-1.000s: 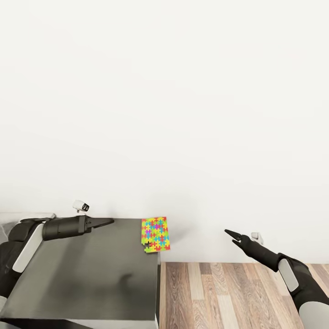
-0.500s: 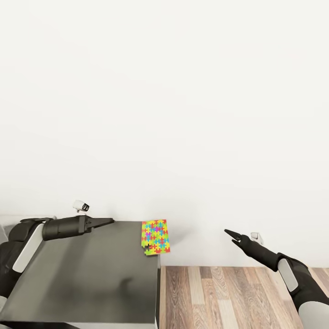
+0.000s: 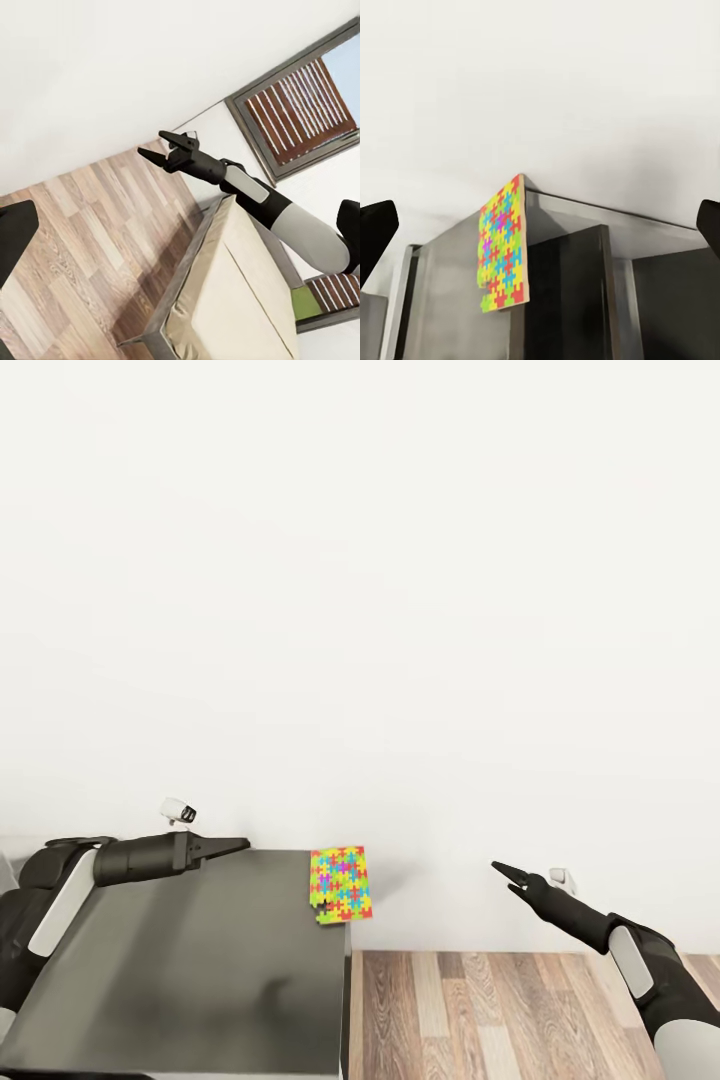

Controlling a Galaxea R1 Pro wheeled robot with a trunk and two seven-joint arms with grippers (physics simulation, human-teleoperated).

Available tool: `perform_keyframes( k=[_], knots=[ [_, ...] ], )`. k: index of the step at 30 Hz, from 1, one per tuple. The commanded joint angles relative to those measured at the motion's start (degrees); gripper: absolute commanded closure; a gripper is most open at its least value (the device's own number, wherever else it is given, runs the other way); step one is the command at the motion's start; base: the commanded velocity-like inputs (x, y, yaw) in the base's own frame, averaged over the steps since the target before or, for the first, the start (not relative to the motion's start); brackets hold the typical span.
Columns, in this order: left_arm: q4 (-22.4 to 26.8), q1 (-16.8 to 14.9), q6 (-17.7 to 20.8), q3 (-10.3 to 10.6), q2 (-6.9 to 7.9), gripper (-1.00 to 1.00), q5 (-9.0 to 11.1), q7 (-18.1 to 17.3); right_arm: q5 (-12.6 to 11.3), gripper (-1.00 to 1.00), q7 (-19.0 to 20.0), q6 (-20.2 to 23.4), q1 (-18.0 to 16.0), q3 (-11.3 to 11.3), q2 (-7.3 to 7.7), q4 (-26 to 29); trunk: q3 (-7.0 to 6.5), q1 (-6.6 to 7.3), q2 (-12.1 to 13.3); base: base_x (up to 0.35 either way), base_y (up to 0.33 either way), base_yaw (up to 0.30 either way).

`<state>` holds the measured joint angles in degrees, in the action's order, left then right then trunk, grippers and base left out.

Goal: Put all the toys in the child's room - the three board games (two on the bed and one on the table), the two jigsaw puzzles on the table, and the tennis ball on the table - inside the toy box on the table in the child's room.

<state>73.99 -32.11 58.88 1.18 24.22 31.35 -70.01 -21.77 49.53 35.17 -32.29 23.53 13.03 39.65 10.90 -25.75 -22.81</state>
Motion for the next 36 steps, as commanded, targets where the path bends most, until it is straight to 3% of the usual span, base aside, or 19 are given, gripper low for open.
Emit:
perform_keyframes(
  k=[1, 36],
  knots=[
    [0.0, -0.1, 0.4, 0.1, 0.05, -1.00, 0.1, -0.1, -0.2, -1.00, 0.1, 0.4, -0.1, 0.1, -0.01, 0.0, 0.02, -0.04, -0.1, 0.000, 0.000, 0.000],
    [-0.1, -0.1, 0.4, -0.1, 0.04, -1.00, -0.2, 0.1, -0.2, -1.00, -0.1, 0.3, -0.1, 0.1, -0.04, 0.3, -3.29, -0.04, -0.1, 0.000, 0.000, 0.000]
  ],
)
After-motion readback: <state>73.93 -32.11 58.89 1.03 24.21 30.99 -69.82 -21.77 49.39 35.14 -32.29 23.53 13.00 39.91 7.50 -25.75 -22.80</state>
